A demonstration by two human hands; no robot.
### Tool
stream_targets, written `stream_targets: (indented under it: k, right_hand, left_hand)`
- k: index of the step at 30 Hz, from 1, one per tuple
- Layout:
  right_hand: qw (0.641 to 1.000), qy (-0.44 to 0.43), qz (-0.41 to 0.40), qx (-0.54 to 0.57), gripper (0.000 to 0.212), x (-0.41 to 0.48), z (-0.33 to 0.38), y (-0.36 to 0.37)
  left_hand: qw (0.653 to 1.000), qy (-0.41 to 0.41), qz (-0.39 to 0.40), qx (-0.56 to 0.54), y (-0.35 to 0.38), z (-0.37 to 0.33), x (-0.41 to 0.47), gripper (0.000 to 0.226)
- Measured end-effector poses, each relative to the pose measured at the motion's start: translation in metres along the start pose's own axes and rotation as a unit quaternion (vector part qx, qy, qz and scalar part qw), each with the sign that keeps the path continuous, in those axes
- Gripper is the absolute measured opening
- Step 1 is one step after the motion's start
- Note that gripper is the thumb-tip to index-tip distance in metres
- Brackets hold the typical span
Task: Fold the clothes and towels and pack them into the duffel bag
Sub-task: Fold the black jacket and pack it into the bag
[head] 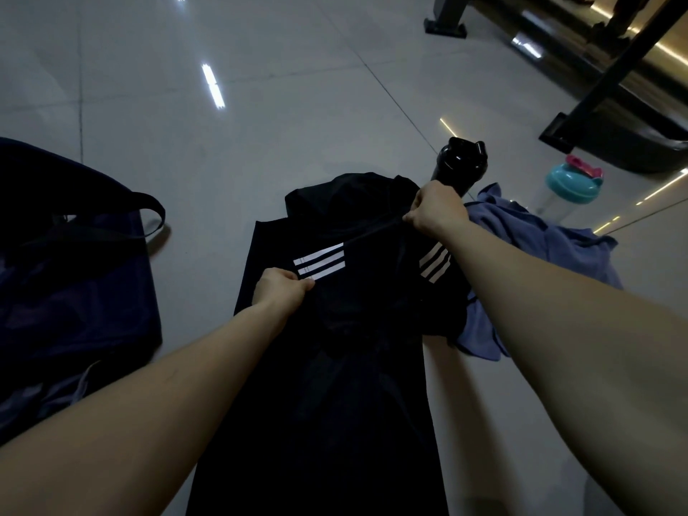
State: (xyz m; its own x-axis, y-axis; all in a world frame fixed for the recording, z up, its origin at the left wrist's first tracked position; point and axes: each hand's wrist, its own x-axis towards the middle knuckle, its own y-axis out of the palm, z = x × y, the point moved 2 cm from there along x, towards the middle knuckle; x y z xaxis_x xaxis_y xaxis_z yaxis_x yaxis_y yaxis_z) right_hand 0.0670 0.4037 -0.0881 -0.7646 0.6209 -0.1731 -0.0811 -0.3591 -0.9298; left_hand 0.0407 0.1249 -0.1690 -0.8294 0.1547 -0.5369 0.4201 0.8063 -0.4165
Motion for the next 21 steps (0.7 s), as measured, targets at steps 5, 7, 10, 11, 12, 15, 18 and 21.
stream_targets:
  k: [5,7,10,11,12,15,18,21]
  right_hand:
    - [0.999,-0.004,-0.037,-0.010,0.006,-0.002,-0.006,0.012]
    - [0.999,0.001,-0.043,-0.006,0.008,-0.003,-0.010,0.017]
    - [0.999,0.000,-0.034,0.024,0.013,-0.008,-0.016,0.019]
    - [0.999,-0.009,-0.025,0.036,0.014,-0.012,-0.018,0.017]
    - [0.999,-0.024,-0.019,0.044,0.017,-0.020,-0.020,0.014]
    - [0.996,-0.073,-0.028,0.039,0.028,-0.059,-0.028,0.003]
    - [0.997,-0.071,0.007,0.028,0.013,-0.120,-0.041,0.006]
    - [0.992,-0.049,0.113,-0.012,0.017,-0.187,-0.058,0.028]
  left_hand:
    - [0.998,-0.034,0.024,-0.036,0.006,0.002,0.013,0.025]
    - [0.997,-0.047,0.037,-0.053,0.008,0.005,0.014,0.024]
    - [0.996,-0.053,0.058,-0.046,0.009,0.014,0.012,0.018]
    - [0.996,-0.047,0.060,-0.040,0.008,0.018,0.008,0.019]
    - [0.998,-0.035,0.054,-0.025,0.007,0.022,0.004,0.022]
    - [0.996,0.030,0.031,0.080,0.002,0.029,-0.019,0.021]
    - [0.986,0.057,0.103,0.117,0.007,0.036,-0.053,0.017]
    - [0.973,0.053,0.191,0.115,0.023,0.043,-0.097,0.022]
